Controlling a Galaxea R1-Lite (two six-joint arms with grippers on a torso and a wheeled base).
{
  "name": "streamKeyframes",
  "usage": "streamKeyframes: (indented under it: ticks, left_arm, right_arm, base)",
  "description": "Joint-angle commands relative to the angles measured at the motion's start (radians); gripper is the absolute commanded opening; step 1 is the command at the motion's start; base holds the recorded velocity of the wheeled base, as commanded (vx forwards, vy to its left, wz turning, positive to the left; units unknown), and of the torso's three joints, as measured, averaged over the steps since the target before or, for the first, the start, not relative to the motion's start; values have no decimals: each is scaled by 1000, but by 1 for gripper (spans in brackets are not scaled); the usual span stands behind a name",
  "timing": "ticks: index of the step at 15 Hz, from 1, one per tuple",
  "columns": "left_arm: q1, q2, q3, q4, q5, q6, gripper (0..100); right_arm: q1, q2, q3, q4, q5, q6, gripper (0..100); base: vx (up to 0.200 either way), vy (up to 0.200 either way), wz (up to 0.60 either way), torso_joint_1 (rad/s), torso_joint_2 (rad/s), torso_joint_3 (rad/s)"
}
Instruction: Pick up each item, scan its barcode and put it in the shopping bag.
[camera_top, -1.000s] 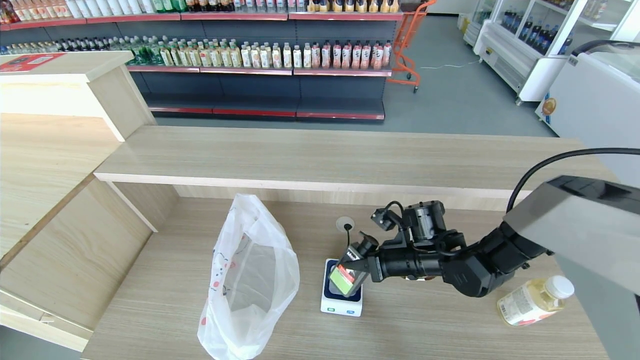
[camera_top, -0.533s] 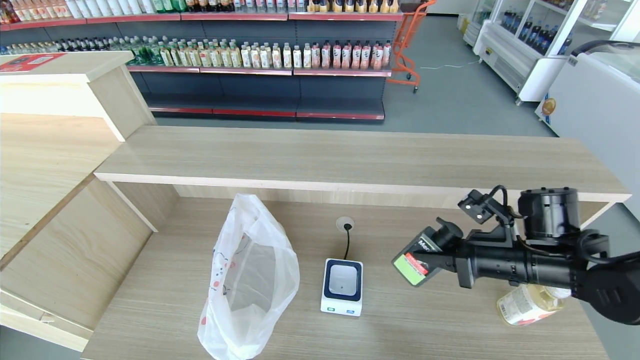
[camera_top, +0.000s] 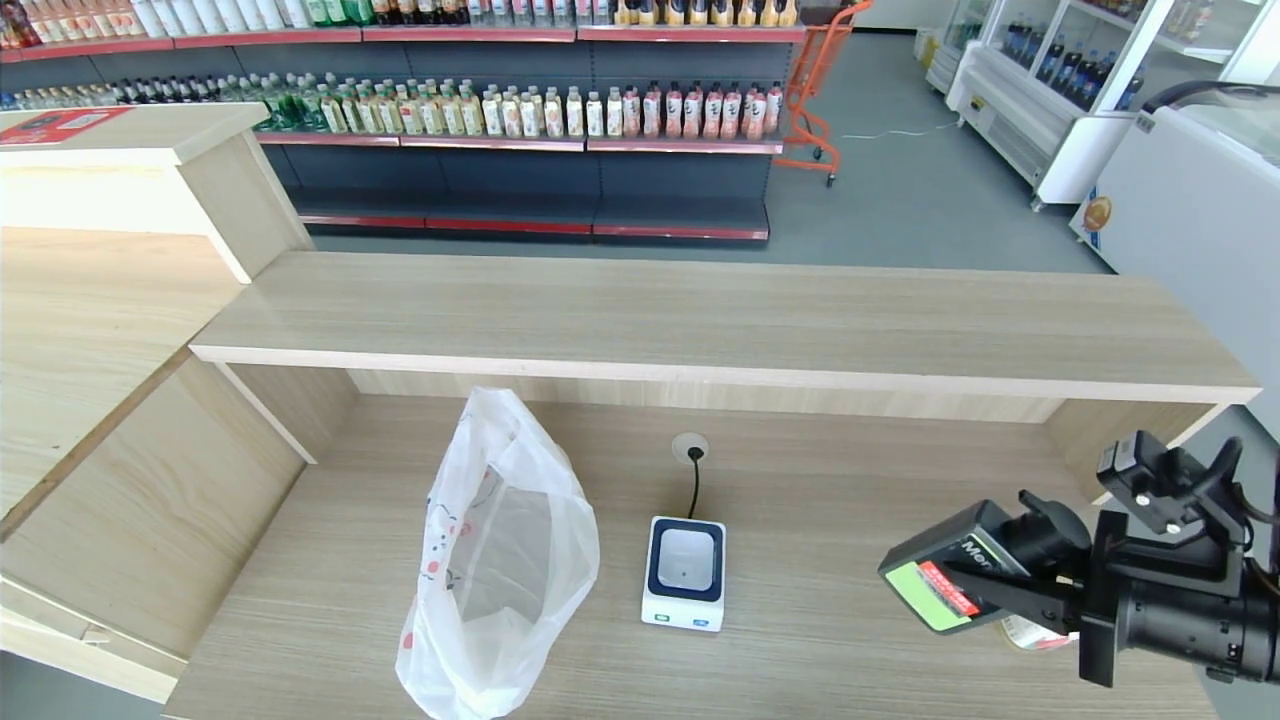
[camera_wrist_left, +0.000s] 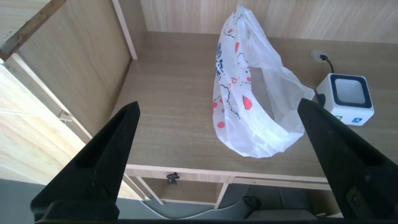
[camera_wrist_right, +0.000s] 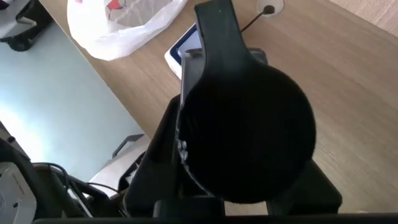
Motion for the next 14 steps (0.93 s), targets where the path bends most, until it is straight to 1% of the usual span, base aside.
streamKeyframes:
  ticks: [1,2,6,9,13,14]
  left_arm:
    - [0,0,0,0,0,-1,100]
    - [0,0,0,0,0,-3,100]
    - [0,0,0,1,0,0,100]
    - [0,0,0,1,0,0,100]
    - [0,0,0,1,0,-1,100]
    - [0,0,0,0,0,-3,100]
  right_arm:
    - [-16,-53,30,0,0,8,0]
    - [-16,-58,33,0,-1,20,0]
    - [-16,-64,33,0,-17,60,0]
    - [-18,-73,37,1,-24,126,0]
    - [-19,-70,32,1,-24,166,0]
    - [-19,-67,32,1,-24,168,0]
  base:
    - [0,0,0,0,0,0]
    - [0,0,0,0,0,0]
    - [-200,0,0,1,0,2]
    - [0,0,0,0,0,0]
    - [0,0,0,-13,-7,4]
    - [0,200,0,32,17,-2]
